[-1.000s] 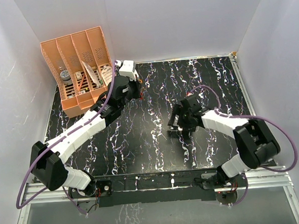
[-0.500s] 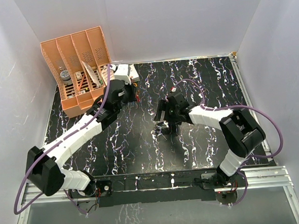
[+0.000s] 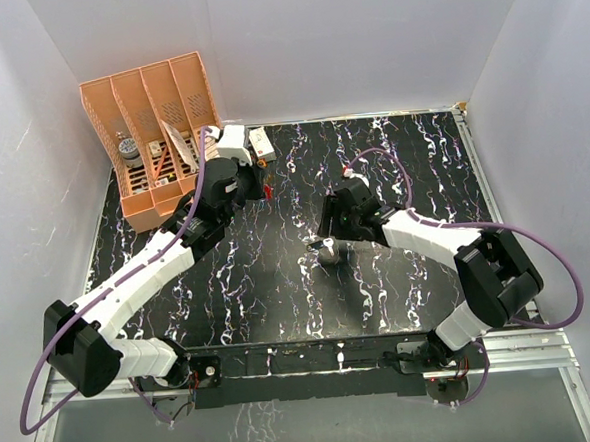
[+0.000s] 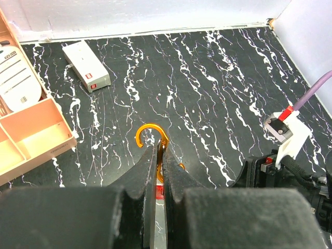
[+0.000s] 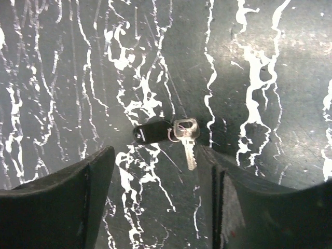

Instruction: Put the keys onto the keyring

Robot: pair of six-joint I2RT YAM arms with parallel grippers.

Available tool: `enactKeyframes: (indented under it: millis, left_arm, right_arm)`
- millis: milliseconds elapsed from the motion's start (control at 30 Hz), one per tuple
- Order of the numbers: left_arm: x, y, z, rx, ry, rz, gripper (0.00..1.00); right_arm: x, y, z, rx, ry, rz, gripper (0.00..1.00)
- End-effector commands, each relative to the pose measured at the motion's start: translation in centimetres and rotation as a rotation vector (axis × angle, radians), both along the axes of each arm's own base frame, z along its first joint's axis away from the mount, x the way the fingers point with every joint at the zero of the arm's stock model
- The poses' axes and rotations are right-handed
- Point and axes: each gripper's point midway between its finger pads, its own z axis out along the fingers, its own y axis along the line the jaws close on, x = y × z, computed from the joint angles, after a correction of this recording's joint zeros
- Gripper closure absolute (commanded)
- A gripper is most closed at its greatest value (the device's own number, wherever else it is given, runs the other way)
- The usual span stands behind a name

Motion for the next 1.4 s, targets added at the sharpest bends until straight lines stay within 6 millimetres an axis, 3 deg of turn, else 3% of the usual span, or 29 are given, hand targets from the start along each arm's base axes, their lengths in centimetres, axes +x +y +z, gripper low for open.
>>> enactKeyframes:
  millis: [0, 133, 333, 933, 1367]
  left_arm:
    - [0.0, 0.3, 1.2, -0.023, -0.020, 0.004, 1.00]
    - [-0.2, -0.3, 1.4, -0.035, -0.023, -0.023, 1.00]
    - [-0.1, -0.5, 1.2, -0.027, -0.017, -0.031, 1.00]
    - [0.5, -0.6, 0.1, -0.003, -0.004, -0.018, 1.00]
    - [0.6, -0.4, 0.0, 0.001, -0.005, -0.012, 1.00]
  right_arm:
    - [-0.1, -1.0, 0.2, -0.072, -0.027, 0.026, 0.46]
    - [-0.1, -1.9, 0.5, -0.184, -0.063, 0.094, 0.47]
    - [0.2, -2.8, 0.2, -0.304, -0.126, 0.191, 0.40]
    - [0.5, 1.6, -1.3, -0.376, -0.224, 0.434, 0.51]
    - [1.8, 1.8, -1.9, -0.486, -0.271, 0.427, 0.59]
